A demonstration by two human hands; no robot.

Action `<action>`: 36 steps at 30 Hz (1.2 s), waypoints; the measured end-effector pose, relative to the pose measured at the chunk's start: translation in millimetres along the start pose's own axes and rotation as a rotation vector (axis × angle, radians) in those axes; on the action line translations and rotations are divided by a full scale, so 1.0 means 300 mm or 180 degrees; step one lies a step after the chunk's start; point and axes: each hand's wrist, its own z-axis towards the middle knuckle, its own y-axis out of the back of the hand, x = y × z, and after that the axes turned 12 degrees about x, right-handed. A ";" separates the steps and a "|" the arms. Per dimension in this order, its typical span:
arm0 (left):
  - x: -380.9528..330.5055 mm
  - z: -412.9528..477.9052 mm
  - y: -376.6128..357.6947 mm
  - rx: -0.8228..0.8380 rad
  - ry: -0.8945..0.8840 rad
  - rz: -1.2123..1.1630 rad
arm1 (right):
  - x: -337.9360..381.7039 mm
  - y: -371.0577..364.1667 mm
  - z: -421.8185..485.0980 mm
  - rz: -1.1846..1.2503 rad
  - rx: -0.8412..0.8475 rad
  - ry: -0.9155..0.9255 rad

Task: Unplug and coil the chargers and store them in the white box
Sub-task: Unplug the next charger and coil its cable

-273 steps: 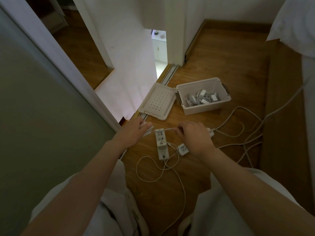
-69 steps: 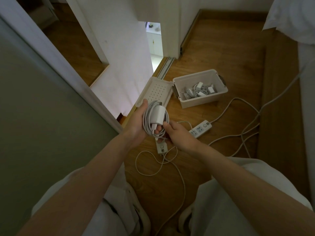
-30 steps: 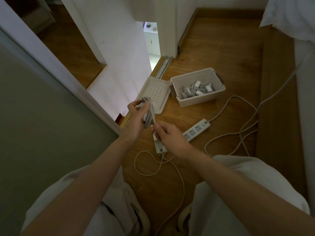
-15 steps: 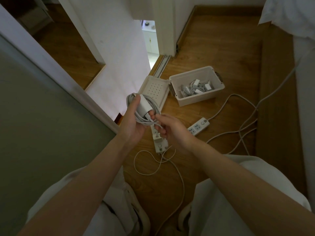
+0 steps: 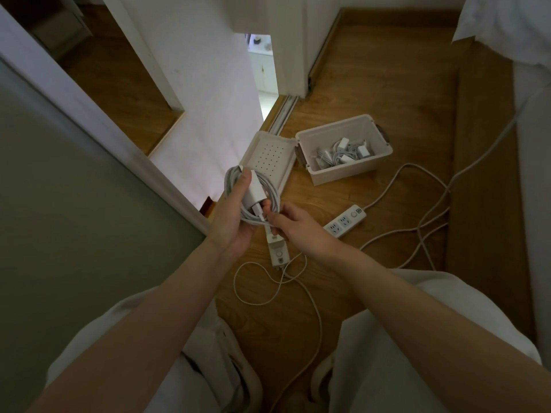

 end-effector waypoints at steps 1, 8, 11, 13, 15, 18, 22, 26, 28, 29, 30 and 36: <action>0.003 0.003 0.001 -0.0066 0.0018 0.0039 | -0.003 -0.003 0.000 -0.0065 -0.0003 0.0017; -0.015 0.033 0.022 -0.0409 0.0313 -0.0131 | -0.027 0.000 -0.018 -0.1259 0.0038 0.0417; -0.014 0.041 0.037 -0.0531 0.0261 0.0069 | -0.019 0.018 -0.025 -0.3010 -0.0264 0.0602; -0.012 0.040 0.032 -0.0549 0.0205 0.0246 | -0.011 0.020 -0.025 -0.3767 -0.0587 0.0509; -0.013 0.036 0.022 -0.0484 0.0155 0.0334 | -0.012 0.010 -0.029 -0.3500 -0.0715 0.0342; -0.011 0.034 0.016 -0.0246 0.0119 0.0224 | -0.015 0.000 -0.023 -0.1892 -0.0506 0.0072; 0.000 0.036 0.031 0.0072 0.0101 0.0210 | 0.012 0.024 -0.011 0.1082 -0.0284 -0.0041; 0.004 0.031 0.026 0.0309 0.0054 0.0223 | 0.001 0.033 -0.018 0.2475 -0.0151 -0.0060; 0.005 0.029 0.018 0.0393 0.0075 0.0135 | -0.010 0.036 -0.018 0.2805 -0.0226 -0.0150; 0.005 0.027 0.014 0.0440 0.0065 0.0115 | -0.011 0.038 -0.018 0.2870 -0.0247 -0.0186; 0.002 0.024 0.010 0.0500 0.0052 0.0140 | -0.008 0.038 -0.017 0.2831 -0.0249 -0.0213; 0.018 0.005 -0.013 0.0894 0.0033 0.0687 | 0.001 0.015 -0.012 0.1199 -0.0298 -0.0495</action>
